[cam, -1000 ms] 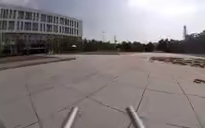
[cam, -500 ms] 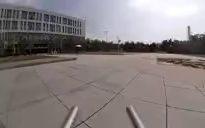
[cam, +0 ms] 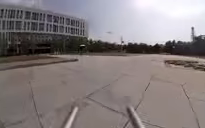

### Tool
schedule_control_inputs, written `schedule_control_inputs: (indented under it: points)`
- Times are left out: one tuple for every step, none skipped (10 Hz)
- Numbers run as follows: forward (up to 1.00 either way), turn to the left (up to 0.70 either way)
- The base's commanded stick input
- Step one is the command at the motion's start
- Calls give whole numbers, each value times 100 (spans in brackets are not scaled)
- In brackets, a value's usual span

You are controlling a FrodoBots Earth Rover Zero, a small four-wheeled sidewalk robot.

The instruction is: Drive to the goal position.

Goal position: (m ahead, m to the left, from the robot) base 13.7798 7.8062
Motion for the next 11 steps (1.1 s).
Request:
schedule_control_inputs:
  points:
    - [100, 2]
    - [100, 2]
    - [100, 2]
    - [100, 2]
    - [100, 2]
    - [100, 2]
    - [100, 2]
    - [100, 2]
    - [100, 2]
    - [100, 2]
    - [100, 2]
